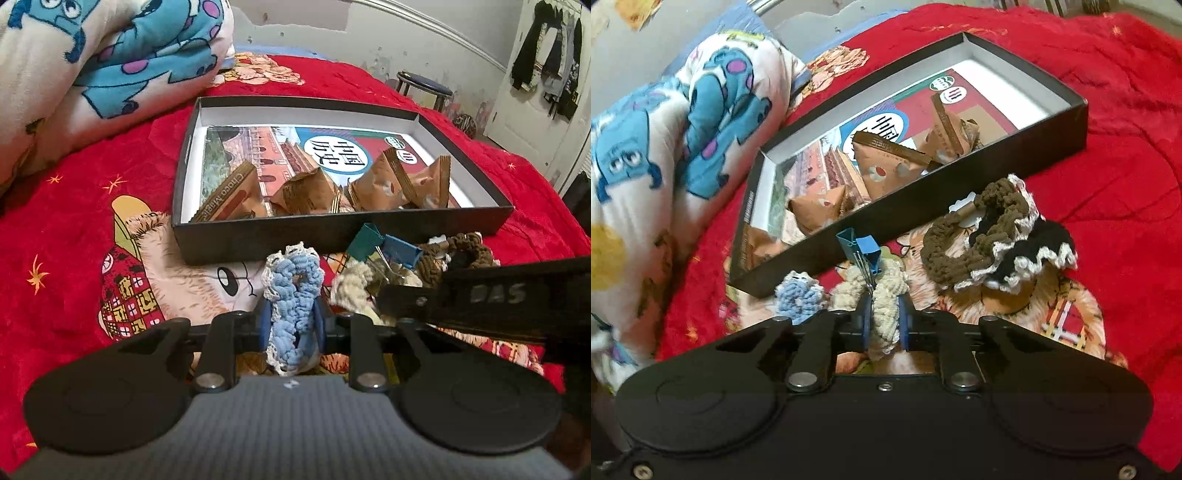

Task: Organize objects
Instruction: 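Lift both held scrunchies and carry them over the black box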

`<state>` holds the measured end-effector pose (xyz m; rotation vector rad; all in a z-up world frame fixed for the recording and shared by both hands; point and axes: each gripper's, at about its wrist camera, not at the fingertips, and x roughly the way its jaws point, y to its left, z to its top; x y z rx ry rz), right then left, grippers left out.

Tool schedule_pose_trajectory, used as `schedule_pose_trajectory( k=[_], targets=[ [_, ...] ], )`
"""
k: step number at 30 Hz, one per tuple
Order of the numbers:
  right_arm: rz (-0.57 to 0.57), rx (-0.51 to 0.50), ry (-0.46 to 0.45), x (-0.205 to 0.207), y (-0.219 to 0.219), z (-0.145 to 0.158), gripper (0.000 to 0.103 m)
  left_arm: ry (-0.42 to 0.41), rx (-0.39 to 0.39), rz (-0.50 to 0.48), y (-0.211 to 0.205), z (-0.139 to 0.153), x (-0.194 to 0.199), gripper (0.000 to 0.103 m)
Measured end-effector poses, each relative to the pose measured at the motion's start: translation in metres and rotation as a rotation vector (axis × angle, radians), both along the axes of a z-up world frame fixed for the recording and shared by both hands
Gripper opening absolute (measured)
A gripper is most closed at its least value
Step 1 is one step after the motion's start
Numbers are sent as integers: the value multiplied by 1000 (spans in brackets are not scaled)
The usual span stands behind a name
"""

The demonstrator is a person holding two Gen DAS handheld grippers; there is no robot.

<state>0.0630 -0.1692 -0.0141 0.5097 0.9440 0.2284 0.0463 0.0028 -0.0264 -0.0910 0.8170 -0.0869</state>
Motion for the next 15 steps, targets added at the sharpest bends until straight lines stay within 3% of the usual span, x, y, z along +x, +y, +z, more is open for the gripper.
schedule_pose_trajectory(
  k=[9,15],
  targets=[
    [-44,48,-35,-14,-23,21,15,-4,-24,28,5,11,-6,27],
    [-73,71,-10,-12,-29,16,18,-26,-11,-14,-4,20,-15,28]
  ],
)
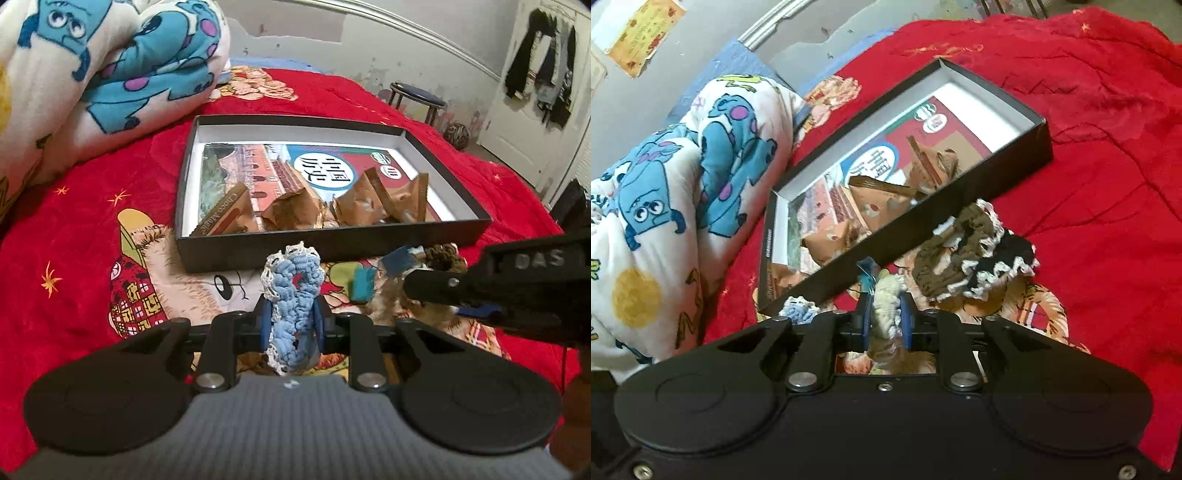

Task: Organize objects
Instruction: 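Lift both held scrunchies and carry them over the black box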

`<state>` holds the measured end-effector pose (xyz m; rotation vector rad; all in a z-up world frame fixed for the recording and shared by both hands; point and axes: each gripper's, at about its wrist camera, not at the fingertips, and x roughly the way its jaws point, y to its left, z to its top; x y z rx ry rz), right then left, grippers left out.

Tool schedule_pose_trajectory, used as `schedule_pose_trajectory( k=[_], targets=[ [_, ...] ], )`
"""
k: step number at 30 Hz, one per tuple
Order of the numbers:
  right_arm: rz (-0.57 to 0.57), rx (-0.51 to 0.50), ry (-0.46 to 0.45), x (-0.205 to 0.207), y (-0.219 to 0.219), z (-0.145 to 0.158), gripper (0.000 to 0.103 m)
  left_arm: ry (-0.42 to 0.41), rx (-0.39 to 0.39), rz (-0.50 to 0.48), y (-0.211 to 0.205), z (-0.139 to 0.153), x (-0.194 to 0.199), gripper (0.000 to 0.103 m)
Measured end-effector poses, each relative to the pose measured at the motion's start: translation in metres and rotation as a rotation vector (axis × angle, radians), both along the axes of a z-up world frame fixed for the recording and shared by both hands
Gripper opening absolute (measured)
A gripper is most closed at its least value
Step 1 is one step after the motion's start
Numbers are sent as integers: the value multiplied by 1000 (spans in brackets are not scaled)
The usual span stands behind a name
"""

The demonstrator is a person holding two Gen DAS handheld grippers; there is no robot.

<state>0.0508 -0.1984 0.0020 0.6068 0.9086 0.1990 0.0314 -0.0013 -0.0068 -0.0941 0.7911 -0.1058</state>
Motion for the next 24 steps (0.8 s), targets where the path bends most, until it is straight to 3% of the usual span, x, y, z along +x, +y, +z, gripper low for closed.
schedule_pose_trajectory(
  k=[9,16,24],
  targets=[
    [-29,9,50,-4,-4,-11,16,65,1,-12,-2,-9,-17,28],
    [27,-4,-31,-11,1,9,15,49,-9,-9,-1,-6,-21,28],
    [41,50,-55,-11,-9,21,15,40,-21,12,3,-3,-17,28]
  ],
)
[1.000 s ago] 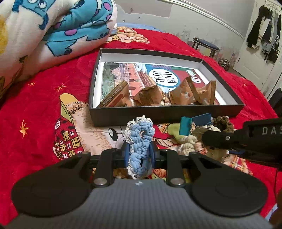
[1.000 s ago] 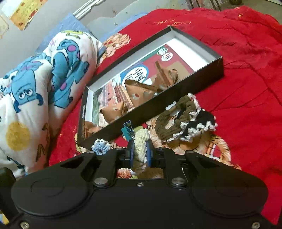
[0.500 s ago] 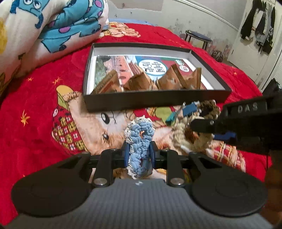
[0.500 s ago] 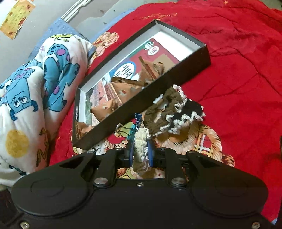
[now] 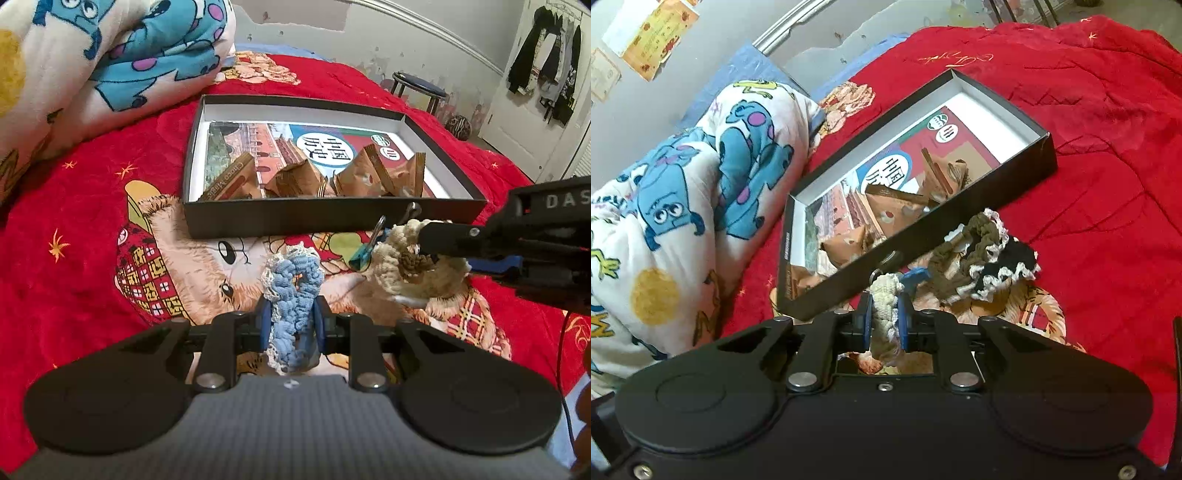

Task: Organize objects
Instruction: 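Lift both held scrunchies and carry them over the black box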

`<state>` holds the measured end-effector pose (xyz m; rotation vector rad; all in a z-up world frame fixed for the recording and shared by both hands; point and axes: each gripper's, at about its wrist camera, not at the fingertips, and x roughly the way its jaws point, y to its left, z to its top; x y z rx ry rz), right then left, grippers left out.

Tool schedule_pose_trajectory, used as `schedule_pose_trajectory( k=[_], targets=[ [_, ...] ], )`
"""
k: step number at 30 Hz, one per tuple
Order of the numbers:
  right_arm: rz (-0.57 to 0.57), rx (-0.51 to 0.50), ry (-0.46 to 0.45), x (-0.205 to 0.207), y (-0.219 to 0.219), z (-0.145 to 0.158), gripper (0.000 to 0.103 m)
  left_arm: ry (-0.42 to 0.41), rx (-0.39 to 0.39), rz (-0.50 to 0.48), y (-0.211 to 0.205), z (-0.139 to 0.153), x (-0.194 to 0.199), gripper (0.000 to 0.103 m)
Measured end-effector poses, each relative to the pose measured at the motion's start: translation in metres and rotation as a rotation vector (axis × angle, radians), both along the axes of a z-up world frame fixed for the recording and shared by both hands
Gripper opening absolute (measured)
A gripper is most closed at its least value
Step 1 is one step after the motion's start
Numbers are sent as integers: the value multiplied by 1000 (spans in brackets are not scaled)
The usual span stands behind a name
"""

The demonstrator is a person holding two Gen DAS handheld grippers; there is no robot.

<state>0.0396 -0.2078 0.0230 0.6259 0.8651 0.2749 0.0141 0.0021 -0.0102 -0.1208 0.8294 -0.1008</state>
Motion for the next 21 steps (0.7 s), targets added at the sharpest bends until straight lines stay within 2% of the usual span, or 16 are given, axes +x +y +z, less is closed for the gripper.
schedule_pose_trajectory(
  k=[11,21],
  targets=[
    [6,43,-60,-2,-3,9,15,-37,-17,8,3,9,2,28],
    [6,69,-117,0,-3,15,15,-78,3,0,0,22,4,28]
  ],
)
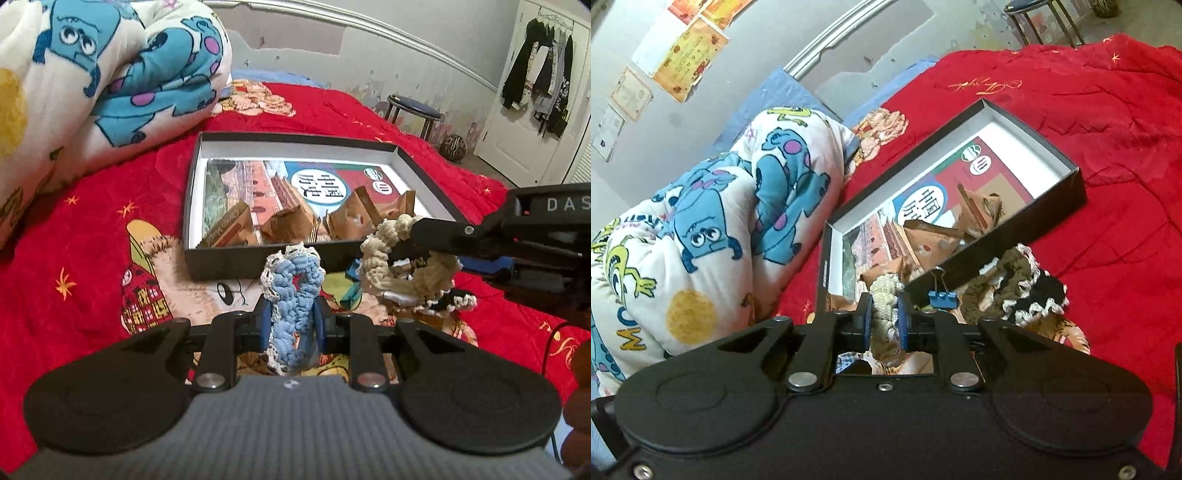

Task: Organize objects
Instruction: 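Lift both held scrunchies and carry them over the black box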

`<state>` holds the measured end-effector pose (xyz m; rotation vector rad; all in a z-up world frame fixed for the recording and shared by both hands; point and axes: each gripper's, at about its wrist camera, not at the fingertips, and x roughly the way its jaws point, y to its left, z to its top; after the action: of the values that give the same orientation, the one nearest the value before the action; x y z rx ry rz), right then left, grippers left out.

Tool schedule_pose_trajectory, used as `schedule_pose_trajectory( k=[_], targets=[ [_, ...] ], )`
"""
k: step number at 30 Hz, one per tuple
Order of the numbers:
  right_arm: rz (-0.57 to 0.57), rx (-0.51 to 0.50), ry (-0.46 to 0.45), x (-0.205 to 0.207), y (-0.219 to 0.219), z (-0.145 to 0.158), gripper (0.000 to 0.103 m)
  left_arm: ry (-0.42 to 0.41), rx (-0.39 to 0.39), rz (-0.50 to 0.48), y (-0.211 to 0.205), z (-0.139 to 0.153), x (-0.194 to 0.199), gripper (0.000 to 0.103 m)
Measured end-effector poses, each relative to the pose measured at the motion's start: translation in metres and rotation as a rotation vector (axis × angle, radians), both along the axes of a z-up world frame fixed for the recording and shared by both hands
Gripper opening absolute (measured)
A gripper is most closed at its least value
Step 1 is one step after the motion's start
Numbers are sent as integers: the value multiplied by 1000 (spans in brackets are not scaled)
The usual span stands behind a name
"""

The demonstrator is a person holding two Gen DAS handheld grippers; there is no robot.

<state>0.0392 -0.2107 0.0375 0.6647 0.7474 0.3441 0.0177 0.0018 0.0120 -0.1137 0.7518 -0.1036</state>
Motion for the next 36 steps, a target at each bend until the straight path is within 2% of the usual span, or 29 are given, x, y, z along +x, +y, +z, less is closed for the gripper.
schedule_pose_trajectory(
  k=[7,11,16,26,29,34,36],
  targets=[
    [4,27,-24,4,-1,3,15,-20,24,11,0,6,3,28],
    [-6,9,-50,7,1,6,15,-38,24,2,-2,12,2,28],
    [-4,20,-91,10,2,11,15,-50,91,18,-6,21,3,27],
    [12,63,-140,14,1,20,15,-62,147,10,-6,35,9,27],
    [33,90,-199,12,1,25,15,-66,189,-1,-3,33,8,27],
    [91,80,-295,13,11,42,15,-133,140,3,9,44,10,27],
    [90,79,-304,16,13,44,15,-180,156,11,10,49,12,27]
  ],
)
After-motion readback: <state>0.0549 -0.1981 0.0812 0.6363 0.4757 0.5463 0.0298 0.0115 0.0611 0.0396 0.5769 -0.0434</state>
